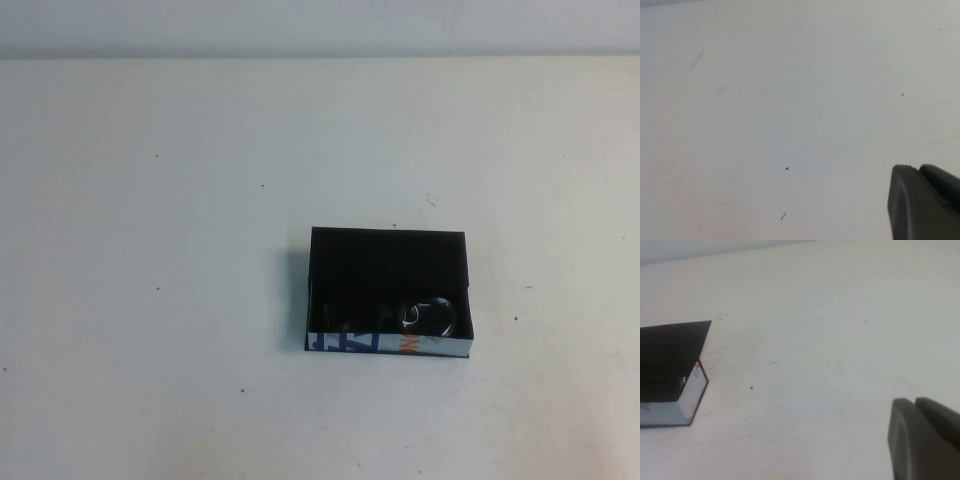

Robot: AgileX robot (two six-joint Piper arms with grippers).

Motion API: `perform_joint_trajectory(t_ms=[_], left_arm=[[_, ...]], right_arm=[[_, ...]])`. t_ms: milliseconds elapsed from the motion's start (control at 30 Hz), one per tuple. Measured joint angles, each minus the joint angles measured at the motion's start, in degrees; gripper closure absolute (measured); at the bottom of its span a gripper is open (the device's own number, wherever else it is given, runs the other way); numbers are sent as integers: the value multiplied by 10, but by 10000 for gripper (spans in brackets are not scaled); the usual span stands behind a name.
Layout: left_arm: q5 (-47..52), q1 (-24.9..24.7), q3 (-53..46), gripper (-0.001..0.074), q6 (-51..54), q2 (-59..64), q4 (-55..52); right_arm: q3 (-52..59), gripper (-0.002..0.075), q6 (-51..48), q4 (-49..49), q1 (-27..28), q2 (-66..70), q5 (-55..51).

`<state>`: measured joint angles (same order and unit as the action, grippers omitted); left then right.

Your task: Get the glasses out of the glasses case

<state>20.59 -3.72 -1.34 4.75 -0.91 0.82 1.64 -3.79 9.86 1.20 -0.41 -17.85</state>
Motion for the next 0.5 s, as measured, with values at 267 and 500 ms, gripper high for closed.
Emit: perform_joint_trajectory(t_ms=[267,500], left_arm=[[0,0,0,739,0,0,0],[0,0,0,739,0,0,0]], right_arm=[[0,743,2,72,0,0,0],[0,743,4,506,0,0,23]])
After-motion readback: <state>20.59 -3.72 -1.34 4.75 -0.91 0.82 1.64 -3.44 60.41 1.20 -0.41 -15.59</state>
